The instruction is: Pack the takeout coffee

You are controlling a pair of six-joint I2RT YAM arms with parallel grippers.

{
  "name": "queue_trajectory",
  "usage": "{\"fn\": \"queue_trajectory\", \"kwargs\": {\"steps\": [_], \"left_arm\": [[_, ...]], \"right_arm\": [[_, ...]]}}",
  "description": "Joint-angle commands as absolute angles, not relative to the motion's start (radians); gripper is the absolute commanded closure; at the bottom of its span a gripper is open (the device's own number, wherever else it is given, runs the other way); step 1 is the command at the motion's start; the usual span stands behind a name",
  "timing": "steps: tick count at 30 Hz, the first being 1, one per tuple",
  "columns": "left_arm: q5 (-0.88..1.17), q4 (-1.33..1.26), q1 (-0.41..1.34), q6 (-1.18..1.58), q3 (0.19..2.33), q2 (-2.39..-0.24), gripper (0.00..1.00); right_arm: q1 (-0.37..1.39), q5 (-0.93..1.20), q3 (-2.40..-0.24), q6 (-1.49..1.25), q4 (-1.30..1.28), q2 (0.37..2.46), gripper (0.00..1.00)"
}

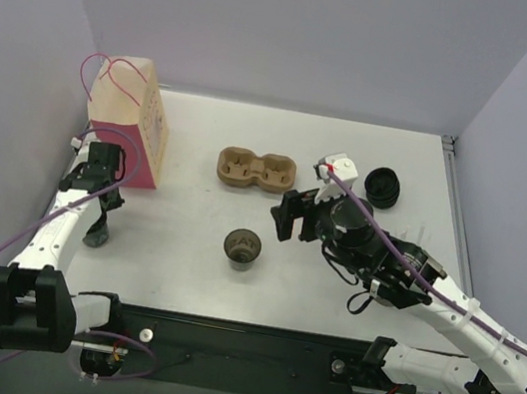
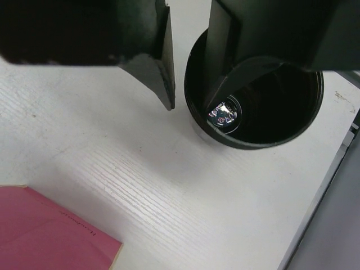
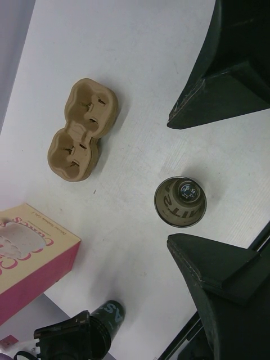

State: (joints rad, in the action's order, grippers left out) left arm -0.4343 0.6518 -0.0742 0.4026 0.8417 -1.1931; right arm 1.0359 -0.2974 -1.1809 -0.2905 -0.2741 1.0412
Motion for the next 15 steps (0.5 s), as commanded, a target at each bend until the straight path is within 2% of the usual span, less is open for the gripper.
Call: {"fn": "queue_trajectory", "kwargs": {"steps": [1,4,5,12,14,15], "left_arm": [[-0.462,0.646,-0.052,0.400,0.850,-1.140,0.62],[-0.454,0.663,-0.043,0.388,0.857,-1.091,0.55],[-0.450,0.669,-0.041,0.384,0.862,-1.068,0.49],[-0.417,0.748,-0.043,0.376,0.972,-0.976,0.42],[-0.343,0.747,-0.041,0.342,1.034,-0.945,0.41],[-0.219,0.739,-0.043,0.331,1.051,-0.936,0.36]], "right_arm": [[1.045,-0.330,-1.215,-0.288,-0.288,1.014,0.23],[1.045,-0.336,-1.218,-0.281,-0.301,1.005,0.23],[1.043,-0.337,-1.216,-0.281,-0.302,1.000,0.23],[1.039,-0.357,-1.218,-0.249,-0.325,0.999,0.23],[1.019,-0.408,-1.239,-0.247,-0.353,1.014,0.23],[1.000,-0.411,-1.250,-0.239,-0.389,1.023,0.22]]}}
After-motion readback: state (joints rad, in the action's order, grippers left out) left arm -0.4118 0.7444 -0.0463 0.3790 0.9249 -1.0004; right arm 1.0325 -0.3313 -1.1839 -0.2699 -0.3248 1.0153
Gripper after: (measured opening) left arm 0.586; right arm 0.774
